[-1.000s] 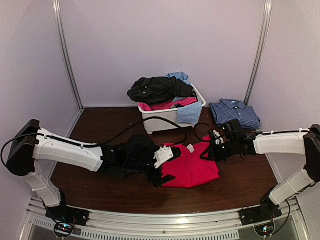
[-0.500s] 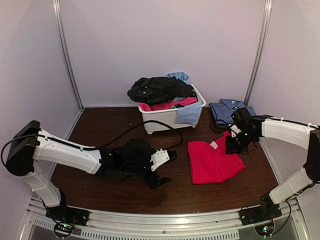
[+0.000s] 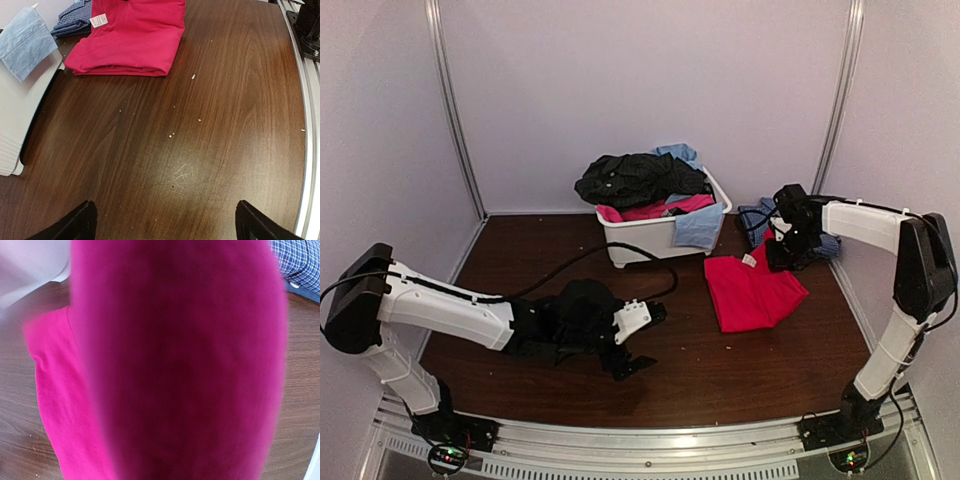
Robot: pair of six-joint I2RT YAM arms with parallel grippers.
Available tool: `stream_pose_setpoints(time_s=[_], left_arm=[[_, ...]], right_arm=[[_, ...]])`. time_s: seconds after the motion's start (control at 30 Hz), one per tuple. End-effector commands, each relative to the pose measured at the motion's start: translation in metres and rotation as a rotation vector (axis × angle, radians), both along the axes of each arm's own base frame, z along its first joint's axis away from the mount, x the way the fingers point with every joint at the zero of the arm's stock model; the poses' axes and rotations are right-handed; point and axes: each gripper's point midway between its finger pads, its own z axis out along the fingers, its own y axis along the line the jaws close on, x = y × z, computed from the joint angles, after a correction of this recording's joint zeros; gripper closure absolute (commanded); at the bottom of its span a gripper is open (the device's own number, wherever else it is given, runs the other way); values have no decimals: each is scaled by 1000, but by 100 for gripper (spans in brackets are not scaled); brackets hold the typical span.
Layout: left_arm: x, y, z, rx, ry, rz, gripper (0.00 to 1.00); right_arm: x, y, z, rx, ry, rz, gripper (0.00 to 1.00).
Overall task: Fold and stack the mixed laundry pile
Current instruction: Place the square-folded T-shirt at the corner of the board.
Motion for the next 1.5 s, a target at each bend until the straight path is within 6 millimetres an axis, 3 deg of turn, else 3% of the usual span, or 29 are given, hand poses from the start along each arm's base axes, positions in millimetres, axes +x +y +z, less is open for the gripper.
stream_pose_setpoints(time_s=[0.0,0.13,0.3,0.6,1.17,1.47], left_arm=[[9,2,17,-45,-33,30,2],[10,1,13,-40,-27,31,2],[12,0,10,-33,-23,29,2],[11,1,6,-19,-15,23,2],[13,8,-3,10,-18,31,2],[15,11,0,6,-24,48,2]], right_arm=[[10,-21,13,-69,-30,-25,100],[13,-29,29,-61,-56,-43,100],[22,-19,55,1,-113,-28,100],[46,2,65,99,-128,-2,100],[87,-18,84,45,-178,-63,100],[122,-10,93,66,-211,-44,100]])
